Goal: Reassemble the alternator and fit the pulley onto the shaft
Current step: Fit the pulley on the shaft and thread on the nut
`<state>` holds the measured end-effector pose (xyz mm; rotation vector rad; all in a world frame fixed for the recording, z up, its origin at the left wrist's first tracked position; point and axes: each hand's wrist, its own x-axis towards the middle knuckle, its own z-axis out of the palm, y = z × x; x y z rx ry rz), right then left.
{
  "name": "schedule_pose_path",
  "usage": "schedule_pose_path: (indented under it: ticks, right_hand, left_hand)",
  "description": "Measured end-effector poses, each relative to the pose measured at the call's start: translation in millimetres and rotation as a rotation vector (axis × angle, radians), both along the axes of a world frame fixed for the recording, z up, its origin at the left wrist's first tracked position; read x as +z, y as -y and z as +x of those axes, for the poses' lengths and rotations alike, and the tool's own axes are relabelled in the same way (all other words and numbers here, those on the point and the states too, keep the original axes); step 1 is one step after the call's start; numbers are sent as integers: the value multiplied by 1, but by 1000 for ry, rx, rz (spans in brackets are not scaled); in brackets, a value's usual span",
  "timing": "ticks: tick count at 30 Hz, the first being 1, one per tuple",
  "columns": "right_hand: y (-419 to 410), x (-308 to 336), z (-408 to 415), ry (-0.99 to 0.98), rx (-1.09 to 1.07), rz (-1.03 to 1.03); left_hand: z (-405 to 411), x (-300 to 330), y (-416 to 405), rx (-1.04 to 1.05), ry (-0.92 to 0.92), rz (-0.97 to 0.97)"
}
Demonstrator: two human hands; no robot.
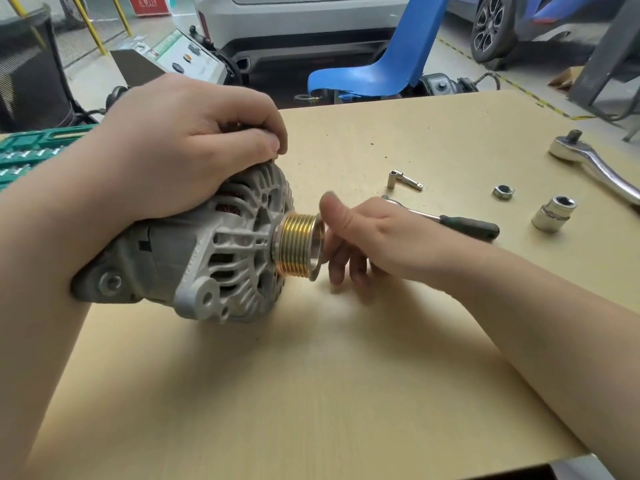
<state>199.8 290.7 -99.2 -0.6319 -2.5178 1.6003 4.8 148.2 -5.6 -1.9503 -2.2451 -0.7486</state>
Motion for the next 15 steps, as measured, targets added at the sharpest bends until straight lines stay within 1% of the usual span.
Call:
schedule_pose_path:
  ticks: [3, 5, 6, 8, 10, 12, 15]
  right_hand:
    - [-21, 14, 8, -58, -180, 104]
    - [-42, 24, 21, -106, -378, 279]
    - [-55, 28, 29, -95, -491, 395]
    - [-84, 35, 46, 32, -704, 606]
    - [-109, 39, 63, 229, -829, 728]
    - [-124, 38, 74, 344, -873, 736]
    - [-133, 33, 78, 367, -902, 643]
  left_hand:
    - [-6, -2, -2, -87, 77, -3]
    - [-10, -4, -5, -155, 150, -20]
    - [-12, -5, -8, -174, 173, -28]
    - [-18, -5, -14, -188, 189, -59]
    - [-23, -3, -21, -181, 182, -97]
    - [-29, -2, -29, -156, 164, -137]
    - [-29, 3, -43, -96, 113, -179]
